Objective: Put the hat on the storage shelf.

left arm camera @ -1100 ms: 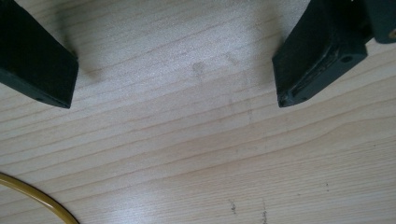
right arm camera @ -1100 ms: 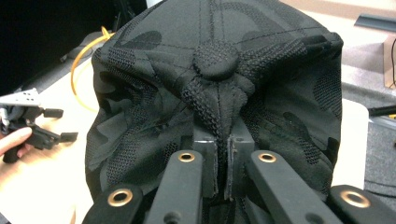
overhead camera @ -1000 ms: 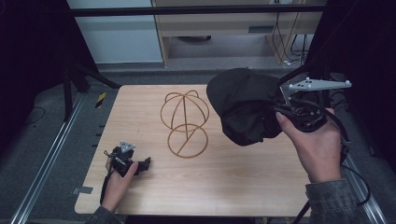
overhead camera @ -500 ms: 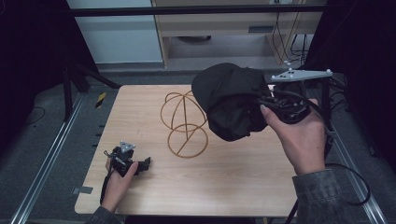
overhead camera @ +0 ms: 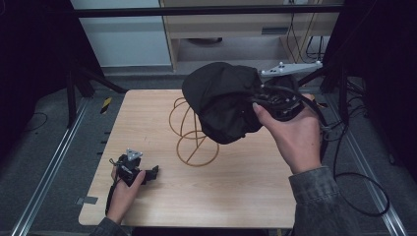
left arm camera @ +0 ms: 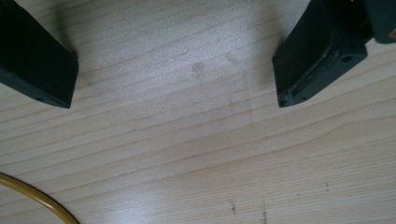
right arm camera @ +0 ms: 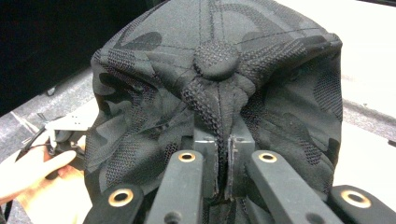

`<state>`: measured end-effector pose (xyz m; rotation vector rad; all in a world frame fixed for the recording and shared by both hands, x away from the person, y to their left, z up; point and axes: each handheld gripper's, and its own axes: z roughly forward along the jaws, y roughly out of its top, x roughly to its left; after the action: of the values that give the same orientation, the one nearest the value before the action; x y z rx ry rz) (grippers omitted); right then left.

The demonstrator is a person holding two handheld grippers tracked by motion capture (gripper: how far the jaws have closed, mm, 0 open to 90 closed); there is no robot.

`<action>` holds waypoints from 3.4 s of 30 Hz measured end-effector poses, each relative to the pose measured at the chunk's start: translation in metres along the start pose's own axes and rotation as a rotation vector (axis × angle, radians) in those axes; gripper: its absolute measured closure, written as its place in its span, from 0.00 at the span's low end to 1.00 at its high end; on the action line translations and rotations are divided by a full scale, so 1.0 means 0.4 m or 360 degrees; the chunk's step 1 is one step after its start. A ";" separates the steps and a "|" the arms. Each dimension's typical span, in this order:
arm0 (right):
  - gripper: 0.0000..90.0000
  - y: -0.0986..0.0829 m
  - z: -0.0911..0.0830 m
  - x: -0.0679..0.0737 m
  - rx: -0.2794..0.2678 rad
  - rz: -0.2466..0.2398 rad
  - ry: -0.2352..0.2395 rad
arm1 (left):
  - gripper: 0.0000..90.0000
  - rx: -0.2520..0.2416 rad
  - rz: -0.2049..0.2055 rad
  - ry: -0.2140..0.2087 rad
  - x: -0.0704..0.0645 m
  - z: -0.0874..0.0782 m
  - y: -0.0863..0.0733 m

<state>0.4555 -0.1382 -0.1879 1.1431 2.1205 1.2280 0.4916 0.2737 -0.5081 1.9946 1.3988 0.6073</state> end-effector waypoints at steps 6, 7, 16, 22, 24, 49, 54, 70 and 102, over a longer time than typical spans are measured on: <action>0.96 0.021 0.029 0.022 0.0020 -0.0022 0.0029 | 0.00 0.0002 0.0002 -0.0001 0.000 0.000 0.000; 0.96 0.026 0.033 0.025 0.0022 -0.0027 0.0031 | 0.00 -0.0001 -0.0002 0.0001 0.000 0.000 0.000; 0.96 0.055 0.075 0.054 0.0043 -0.0046 0.0080 | 0.00 0.0000 -0.0001 0.0001 0.000 0.000 0.000; 0.96 0.068 0.097 0.070 0.0065 -0.0067 0.0097 | 0.00 0.0000 -0.0001 0.0001 0.000 0.000 0.000; 0.96 0.071 0.101 0.075 0.0069 -0.0071 0.0102 | 0.00 0.0000 -0.0001 0.0001 0.000 0.000 0.000; 0.95 0.091 0.142 0.090 0.0095 -0.0073 0.0123 | 0.00 0.0000 -0.0001 0.0000 0.000 0.000 0.000; 0.95 0.093 0.159 0.082 0.0108 -0.0049 0.0120 | 0.00 0.0000 0.0001 0.0000 0.000 0.000 0.000; 0.95 0.085 0.225 0.054 0.0195 -0.0010 0.0104 | 0.00 -0.0003 -0.0003 -0.0002 0.000 0.000 0.000; 0.94 0.016 0.337 0.018 0.0312 0.0001 0.0215 | 0.00 0.0002 0.0005 -0.0006 0.001 -0.001 0.000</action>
<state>0.5484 -0.0631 -0.2515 1.1706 2.3852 1.1470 0.4915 0.2740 -0.5080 1.9985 1.3948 0.6040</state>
